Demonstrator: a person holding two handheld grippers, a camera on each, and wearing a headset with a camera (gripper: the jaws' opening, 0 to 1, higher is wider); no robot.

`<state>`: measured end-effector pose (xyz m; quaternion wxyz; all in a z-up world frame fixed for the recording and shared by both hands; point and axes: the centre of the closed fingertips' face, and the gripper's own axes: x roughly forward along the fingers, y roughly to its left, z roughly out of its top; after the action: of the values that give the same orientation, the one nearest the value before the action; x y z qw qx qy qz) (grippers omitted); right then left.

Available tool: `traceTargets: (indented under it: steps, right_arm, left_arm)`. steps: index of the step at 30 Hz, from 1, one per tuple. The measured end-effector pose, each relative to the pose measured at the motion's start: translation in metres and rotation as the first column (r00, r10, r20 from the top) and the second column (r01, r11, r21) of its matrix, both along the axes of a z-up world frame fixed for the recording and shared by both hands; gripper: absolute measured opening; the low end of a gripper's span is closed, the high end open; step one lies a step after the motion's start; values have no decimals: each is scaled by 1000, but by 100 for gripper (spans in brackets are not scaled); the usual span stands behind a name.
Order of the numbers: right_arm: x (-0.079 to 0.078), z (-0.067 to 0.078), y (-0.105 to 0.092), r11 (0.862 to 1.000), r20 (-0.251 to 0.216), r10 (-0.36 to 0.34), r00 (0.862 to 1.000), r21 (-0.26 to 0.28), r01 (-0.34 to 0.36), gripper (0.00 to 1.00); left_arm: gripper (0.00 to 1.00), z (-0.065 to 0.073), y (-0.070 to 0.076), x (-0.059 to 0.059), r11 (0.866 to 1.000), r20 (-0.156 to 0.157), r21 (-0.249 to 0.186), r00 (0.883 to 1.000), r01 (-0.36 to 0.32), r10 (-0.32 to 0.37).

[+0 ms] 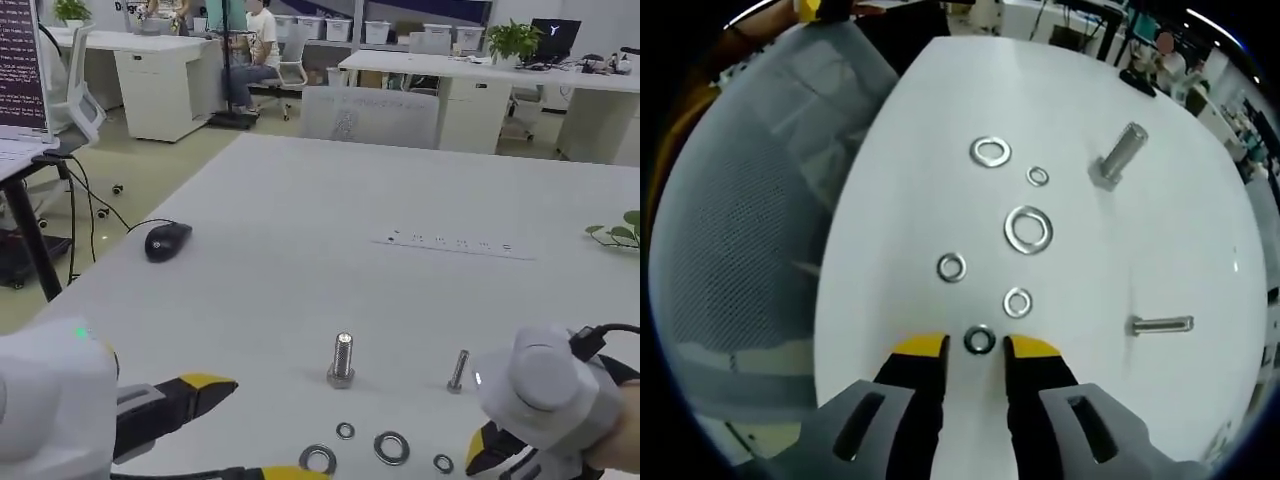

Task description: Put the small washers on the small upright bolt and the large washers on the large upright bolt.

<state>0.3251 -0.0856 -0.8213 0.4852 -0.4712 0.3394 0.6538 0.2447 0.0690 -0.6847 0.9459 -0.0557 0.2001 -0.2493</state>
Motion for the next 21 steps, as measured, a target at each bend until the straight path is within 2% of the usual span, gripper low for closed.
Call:
traceTargets:
  steps: [4,8,21]
  right_arm:
    - [0,0,0,1000,-2,-3,1000,-1,3,23]
    - [2,0,-2,1000,8,0,1000,-4,0,18]
    - [3,-1,0,1000,8,4,1000,-14,-4,18]
  left_arm:
    - [70,-1,0,-1,1000,-4,3,1000,2,-2]
    - [70,-1,0,-1,1000,-3,0,1000,-2,2]
    - [71,0,2,1,1000,-4,1,1000,-5,5]
